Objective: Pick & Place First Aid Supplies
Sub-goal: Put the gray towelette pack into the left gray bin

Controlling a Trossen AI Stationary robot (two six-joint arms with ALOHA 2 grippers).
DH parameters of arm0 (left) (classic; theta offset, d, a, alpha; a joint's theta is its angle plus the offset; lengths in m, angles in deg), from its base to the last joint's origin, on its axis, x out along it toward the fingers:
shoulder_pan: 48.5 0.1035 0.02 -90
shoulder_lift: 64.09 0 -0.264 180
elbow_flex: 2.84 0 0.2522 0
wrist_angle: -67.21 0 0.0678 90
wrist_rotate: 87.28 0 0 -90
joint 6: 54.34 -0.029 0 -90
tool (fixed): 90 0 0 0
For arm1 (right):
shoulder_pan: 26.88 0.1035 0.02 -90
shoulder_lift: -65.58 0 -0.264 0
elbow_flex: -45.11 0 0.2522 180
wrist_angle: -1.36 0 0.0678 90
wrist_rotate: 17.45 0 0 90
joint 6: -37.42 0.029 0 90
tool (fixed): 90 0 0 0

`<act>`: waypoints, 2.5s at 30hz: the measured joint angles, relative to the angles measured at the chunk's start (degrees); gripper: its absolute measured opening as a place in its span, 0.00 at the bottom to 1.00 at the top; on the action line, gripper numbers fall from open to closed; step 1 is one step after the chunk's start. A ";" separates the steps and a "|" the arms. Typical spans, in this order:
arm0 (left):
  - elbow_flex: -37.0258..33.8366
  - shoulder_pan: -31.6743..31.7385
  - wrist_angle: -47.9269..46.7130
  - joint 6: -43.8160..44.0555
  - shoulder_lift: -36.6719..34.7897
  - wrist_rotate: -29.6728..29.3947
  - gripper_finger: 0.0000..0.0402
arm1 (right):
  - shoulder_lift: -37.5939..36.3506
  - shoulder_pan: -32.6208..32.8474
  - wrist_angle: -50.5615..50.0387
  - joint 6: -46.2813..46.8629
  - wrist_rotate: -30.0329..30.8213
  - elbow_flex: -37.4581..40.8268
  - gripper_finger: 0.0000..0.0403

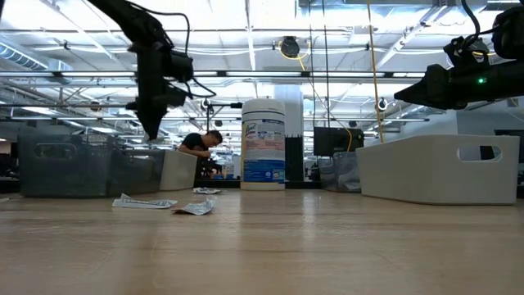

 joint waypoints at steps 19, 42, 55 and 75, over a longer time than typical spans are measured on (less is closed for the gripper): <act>0.00 -0.48 3.82 1.78 11.98 -0.52 0.04 | 0.00 0.02 0.02 0.00 -0.02 0.02 0.59; 0.00 -0.93 3.75 1.80 10.43 -2.28 0.53 | -0.02 0.02 0.02 0.02 0.00 0.02 0.59; 0.00 -5.99 0.95 3.83 0.00 -2.18 0.53 | -0.02 0.00 0.01 0.00 -0.01 0.00 0.59; 5.59 -16.61 -0.86 6.16 0.32 2.08 0.53 | -0.01 0.00 0.00 0.01 -0.02 0.01 0.59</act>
